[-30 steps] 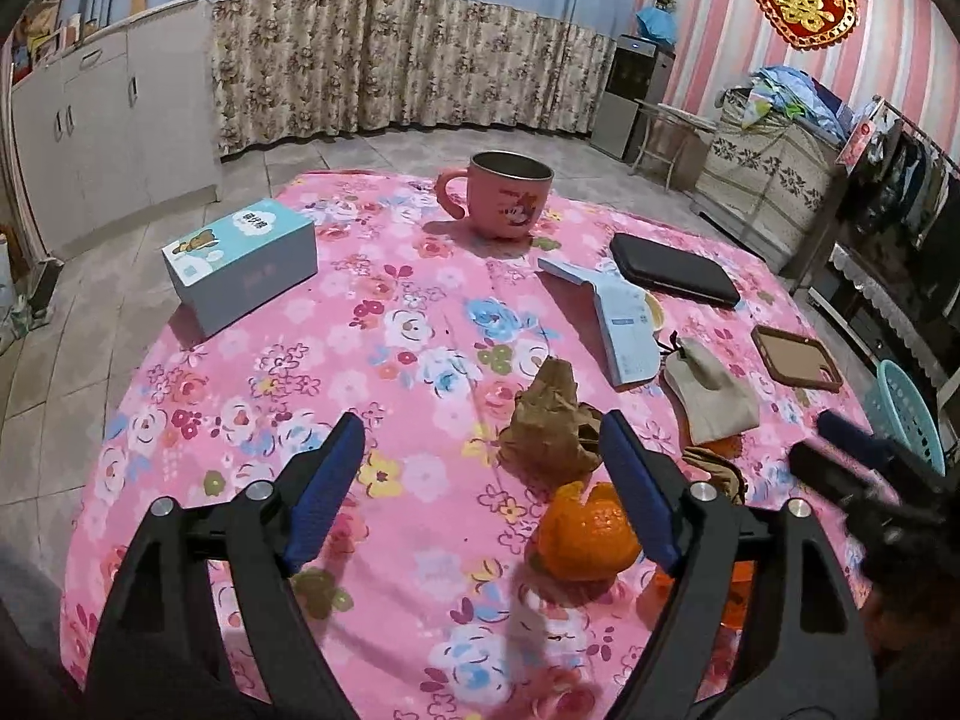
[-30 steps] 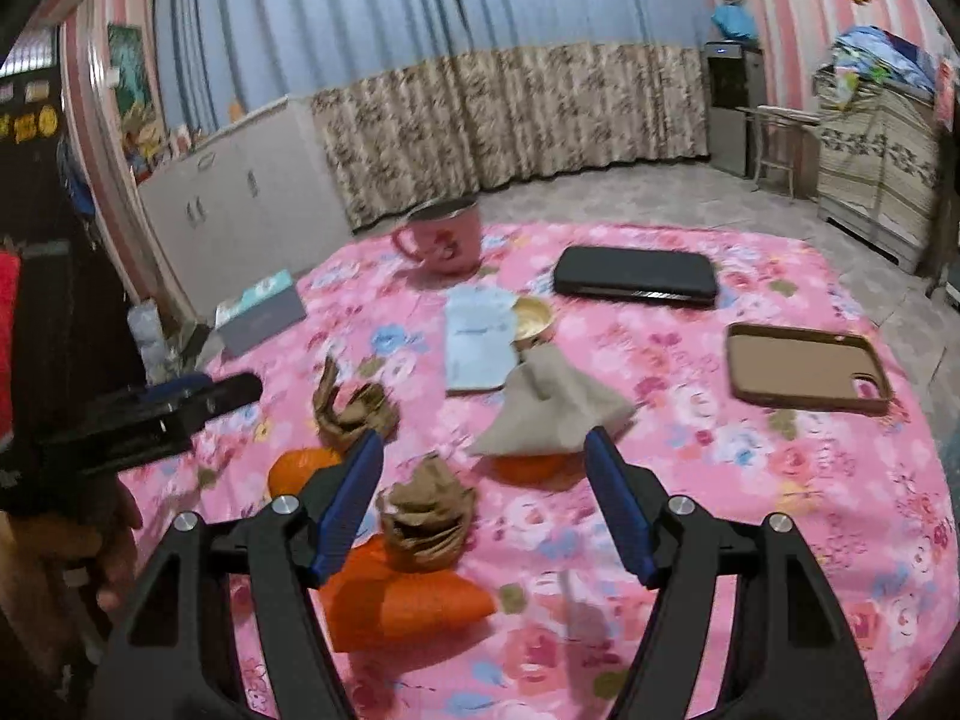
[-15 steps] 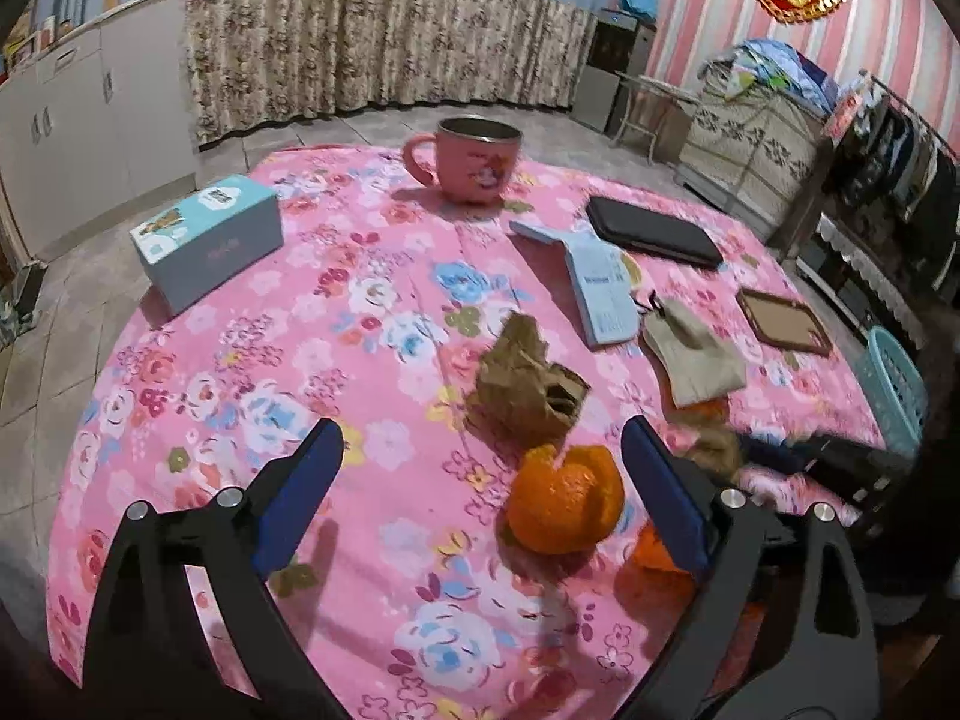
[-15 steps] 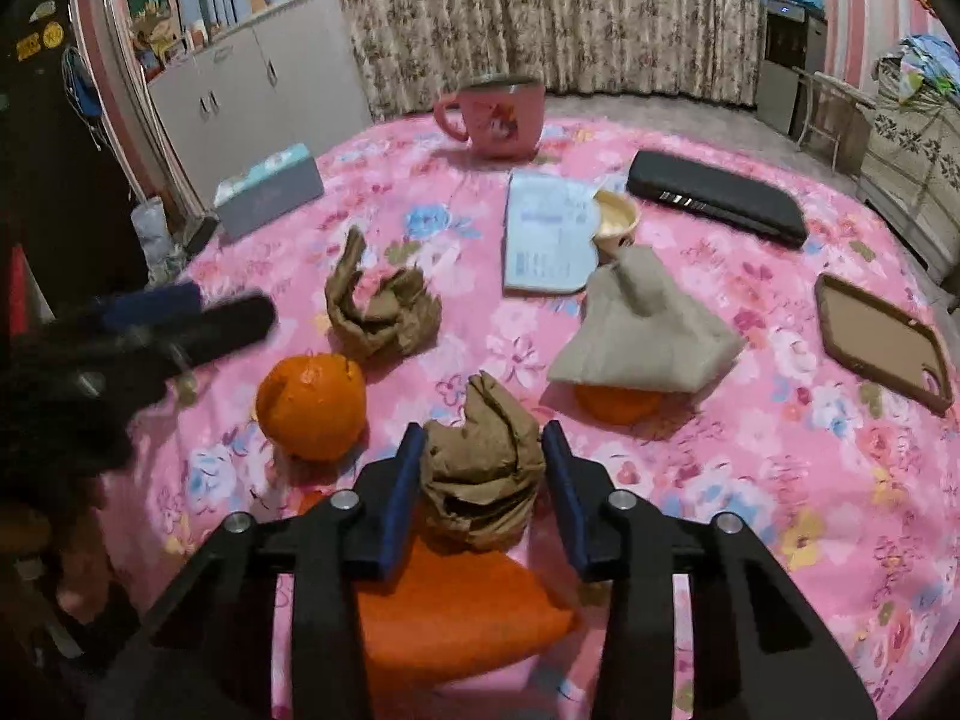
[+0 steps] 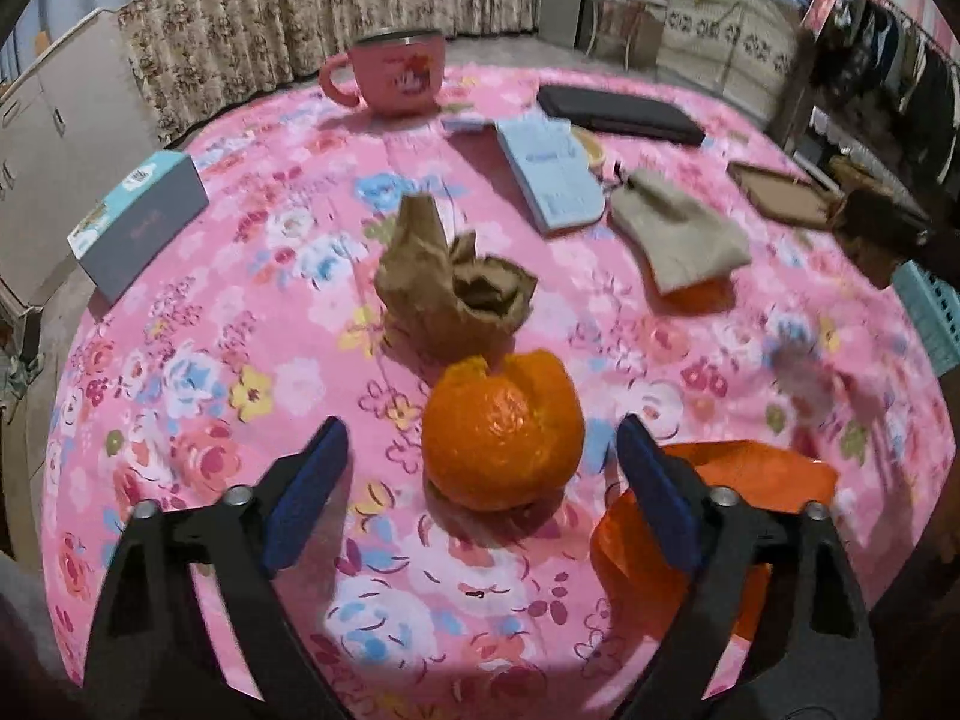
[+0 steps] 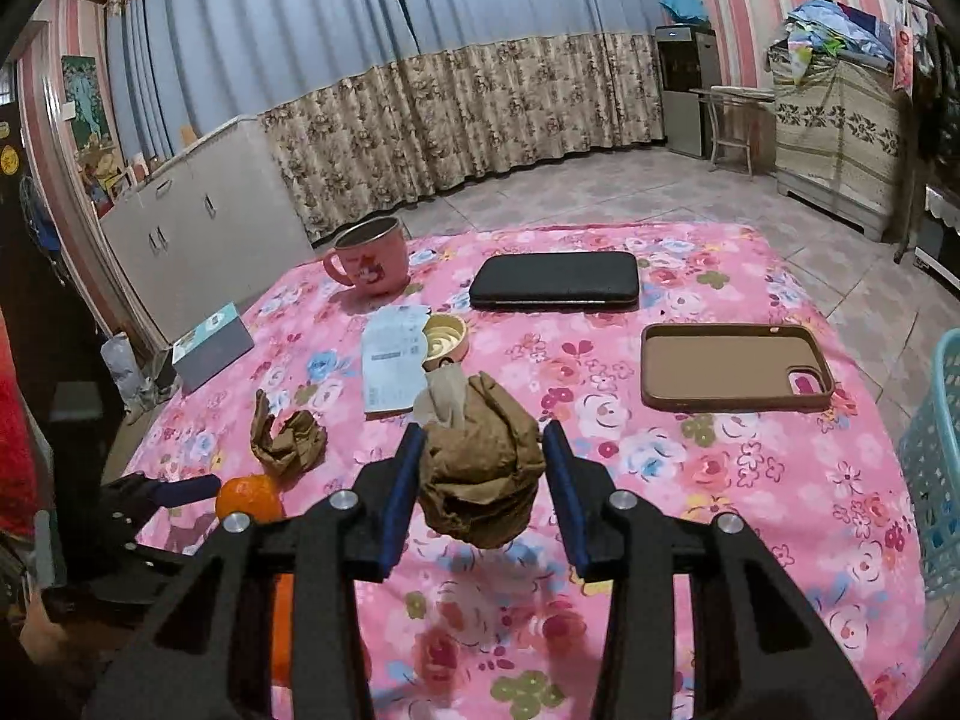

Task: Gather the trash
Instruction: 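Grasp an orange with the left gripper while the right gripper grasps brown paper, then carry the orange and brown paper over the blue basket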

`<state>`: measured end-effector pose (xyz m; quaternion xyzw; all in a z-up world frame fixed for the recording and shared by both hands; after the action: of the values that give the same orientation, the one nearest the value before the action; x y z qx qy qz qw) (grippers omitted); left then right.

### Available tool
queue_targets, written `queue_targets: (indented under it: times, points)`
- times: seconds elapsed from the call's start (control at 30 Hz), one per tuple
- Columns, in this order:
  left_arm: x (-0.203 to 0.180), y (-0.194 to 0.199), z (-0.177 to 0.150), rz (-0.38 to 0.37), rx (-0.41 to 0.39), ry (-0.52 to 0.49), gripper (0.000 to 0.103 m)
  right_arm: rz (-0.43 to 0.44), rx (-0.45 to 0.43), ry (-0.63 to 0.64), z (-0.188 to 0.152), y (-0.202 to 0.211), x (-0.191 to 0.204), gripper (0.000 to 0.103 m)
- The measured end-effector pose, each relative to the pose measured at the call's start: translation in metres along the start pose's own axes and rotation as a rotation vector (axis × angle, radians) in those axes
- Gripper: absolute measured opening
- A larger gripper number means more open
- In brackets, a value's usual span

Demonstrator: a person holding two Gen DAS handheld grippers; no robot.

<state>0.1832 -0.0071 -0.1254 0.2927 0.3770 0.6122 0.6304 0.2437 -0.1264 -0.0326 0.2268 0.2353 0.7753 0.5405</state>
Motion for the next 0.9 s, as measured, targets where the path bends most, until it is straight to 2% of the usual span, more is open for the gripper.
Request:
queue_targets:
  times: [0.17, 0.23, 0.33, 0.53, 0.83, 0.9]
  points:
    - [-0.001, -0.002, -0.002, 0.005, 0.008, -0.003, 0.068, -0.003, -0.003, -0.006, 0.0, 0.001, -0.001, 0.041]
    - [-0.001, -0.001, -0.001, -0.006, 0.003, 0.007, 0.057, -0.004, -0.005, -0.011, -0.001, 0.002, -0.004, 0.041]
    - [-0.002, 0.0, 0.001, -0.025, 0.001, 0.019, 0.047, -0.005, -0.008, -0.014, -0.001, 0.002, -0.006, 0.041]
    - [-0.001, 0.004, 0.004, -0.051, -0.013, 0.029, 0.042, -0.007, -0.015, -0.017, 0.0, 0.003, -0.007, 0.041]
    - [-0.007, 0.031, 0.019, -0.11, -0.122, 0.043, 0.042, -0.017, -0.061, -0.021, 0.006, 0.016, -0.015, 0.041]
    - [-0.006, 0.03, 0.021, -0.109, -0.124, 0.046, 0.042, -0.015, -0.062, -0.017, 0.006, 0.016, -0.014, 0.041]
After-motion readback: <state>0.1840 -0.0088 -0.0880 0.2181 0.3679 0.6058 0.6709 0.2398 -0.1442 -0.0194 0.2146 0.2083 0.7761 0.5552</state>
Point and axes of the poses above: each gripper's, at about its wrist camera, not at the fingertips, and y roughly against the way its jaws point, x to its left, z to its top, the point moved 7 cm from there along -y, roughly the way its jaws point, and after that the axes turned 10 degrees about y, right-handed, at the moved point
